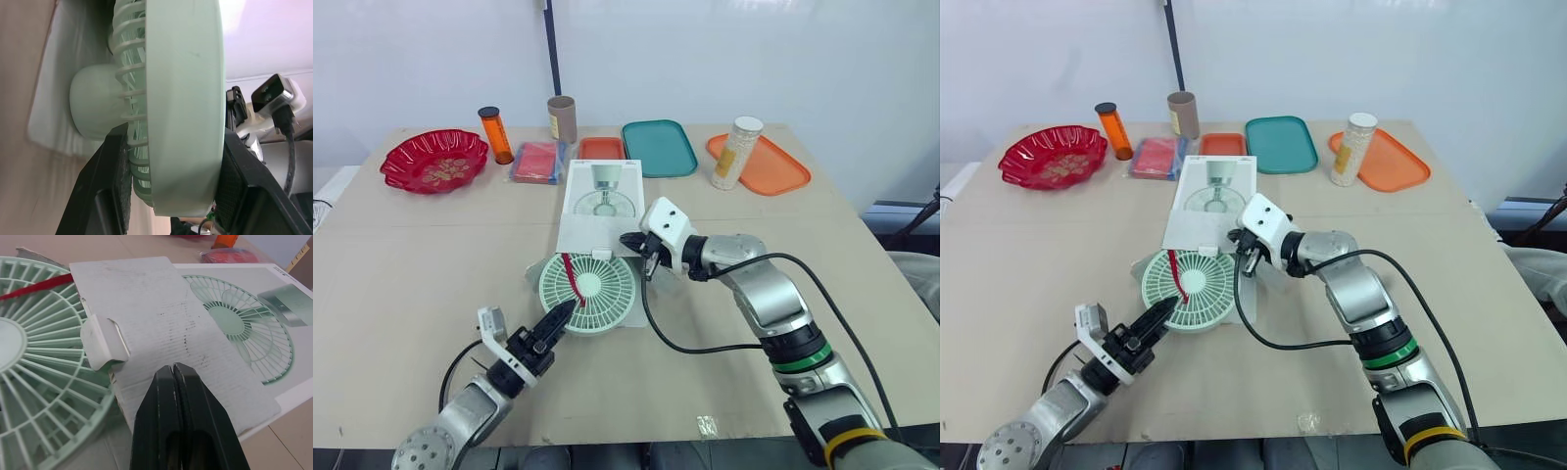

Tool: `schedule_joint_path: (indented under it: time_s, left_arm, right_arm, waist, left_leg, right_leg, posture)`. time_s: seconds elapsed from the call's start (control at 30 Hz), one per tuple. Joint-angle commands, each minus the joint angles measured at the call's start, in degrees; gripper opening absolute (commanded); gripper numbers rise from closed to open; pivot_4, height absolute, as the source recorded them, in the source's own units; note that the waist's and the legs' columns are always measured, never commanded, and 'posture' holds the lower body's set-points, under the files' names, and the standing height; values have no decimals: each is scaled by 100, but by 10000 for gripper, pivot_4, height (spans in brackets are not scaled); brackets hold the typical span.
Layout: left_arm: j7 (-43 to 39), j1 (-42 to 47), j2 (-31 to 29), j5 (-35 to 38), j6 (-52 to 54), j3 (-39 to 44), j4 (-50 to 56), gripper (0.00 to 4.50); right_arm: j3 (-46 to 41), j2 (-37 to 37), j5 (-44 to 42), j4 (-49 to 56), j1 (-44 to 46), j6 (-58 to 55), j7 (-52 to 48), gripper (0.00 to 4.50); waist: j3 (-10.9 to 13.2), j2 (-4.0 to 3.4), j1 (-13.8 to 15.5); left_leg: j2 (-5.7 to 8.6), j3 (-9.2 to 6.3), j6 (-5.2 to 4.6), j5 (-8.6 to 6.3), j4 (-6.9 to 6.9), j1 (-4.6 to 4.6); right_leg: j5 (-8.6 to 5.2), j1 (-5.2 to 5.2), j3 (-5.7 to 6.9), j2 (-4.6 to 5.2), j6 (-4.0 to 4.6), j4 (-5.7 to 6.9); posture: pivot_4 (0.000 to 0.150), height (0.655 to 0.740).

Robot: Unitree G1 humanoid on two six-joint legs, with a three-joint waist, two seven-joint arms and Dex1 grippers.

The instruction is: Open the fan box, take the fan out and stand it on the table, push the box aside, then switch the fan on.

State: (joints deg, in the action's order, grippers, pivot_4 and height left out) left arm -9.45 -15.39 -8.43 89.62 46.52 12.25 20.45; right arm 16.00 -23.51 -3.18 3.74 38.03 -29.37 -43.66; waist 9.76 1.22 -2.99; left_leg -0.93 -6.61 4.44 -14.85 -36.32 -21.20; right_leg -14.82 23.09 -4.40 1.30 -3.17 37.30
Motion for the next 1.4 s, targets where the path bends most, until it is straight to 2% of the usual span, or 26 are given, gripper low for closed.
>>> schedule_joint_path:
  time_s: [0.03,0.13,0.17,0.23,0.27,0.33,0.37,0.53,0.87,1.1,1.13,1.2,1.37,1.4]
  left_arm:
    - [169,-412,-91,-84,29,-64,58,16598]
    - [241,-391,-53,-95,-61,-157,142,16598]
    - [201,-376,-64,-61,-58,-179,164,26760]
    - [140,-363,-109,1,-44,-208,240,32056]
    - [148,-355,-149,40,-22,-217,279,36792]
    - [155,-328,-239,116,7,-236,336,42750]
    - [211,-300,-285,172,17,-245,334,44468]
    - [240,-214,-467,147,-74,-177,391,44468]
    - [389,271,-848,949,-243,208,324,44468]
    - [347,865,-789,671,-179,-99,-100,44468]
    - [361,927,-770,675,-194,-104,-157,40585]
    - [334,993,-789,636,-160,-148,-195,37649]
    - [297,797,-835,662,-32,-178,-151,20237]
    - [284,741,-851,675,-9,-177,-140,18189]
  right_arm:
    - [36,16,18,-21,98,50,-49,0]
    - [43,24,23,-46,111,66,-61,0]
    - [47,27,25,-48,112,70,-64,0]
    - [52,32,27,-47,116,75,-68,0]
    - [53,35,27,-44,120,74,-69,0]
    - [53,45,30,-60,139,82,-68,0]
    - [53,49,36,-77,150,91,-65,0]
    - [56,74,52,-102,162,116,-51,0]
    - [85,202,73,-133,116,168,3,0]
    - [81,258,115,-120,78,168,33,0]
    - [77,267,126,-114,75,166,35,0]
    - [66,279,138,-106,74,162,39,0]
    - [32,277,143,-116,85,173,53,0]
    - [29,277,143,-123,84,179,54,0]
  waist:
    - [0,0,1]
    - [0,0,19]
    - [0,-1,20]
    - [0,-1,19]
    - [1,-2,19]
    - [2,-3,18]
    - [2,-4,18]
    - [3,-4,22]
    - [4,-3,25]
    - [4,-2,26]
    - [4,-3,26]
    - [5,-3,27]
    - [4,-3,25]
    - [4,-3,25]
  left_leg:
    - [0,0,0,0,0,0]
    - [1,-1,0,0,0,-1]
    - [1,-1,0,0,0,-1]
    - [2,0,0,0,0,-2]
    - [1,-1,0,0,0,-2]
    - [1,-1,0,0,2,-5]
    - [1,-1,0,0,2,-6]
    - [1,-1,0,0,2,-7]
    - [1,-1,0,0,2,-10]
    - [4,-2,1,0,1,-11]
    - [2,-2,1,0,1,-11]
    - [2,-2,1,0,2,-11]
    - [2,-2,1,0,2,-12]
    - [2,-3,1,0,2,-12]
  right_leg:
    - [0,0,0,0,0,0]
    - [0,0,0,0,1,0]
    - [0,0,0,1,0,0]
    - [0,0,0,2,0,0]
    - [0,0,0,1,0,0]
    - [0,4,0,0,2,0]
    - [0,5,0,1,2,0]
    - [9,5,0,1,16,0]
    - [11,6,1,2,18,-1]
    - [16,6,2,2,26,-1]
    - [19,7,2,2,30,-1]
    - [20,7,2,2,33,-1]
    - [21,8,2,2,34,-1]
    - [21,8,2,2,34,-1]
  posture:
    - [1500,7400]
    - [1500,7400]
    - [1500,7400]
    - [1500,7400]
    - [1500,7400]
    - [1500,7400]
    - [1500,7400]
    - [1500,7400]
    - [1500,7400]
    - [1500,7400]
    - [1500,7400]
    - [1500,7400]
    - [1500,7400]
    - [1500,7400]
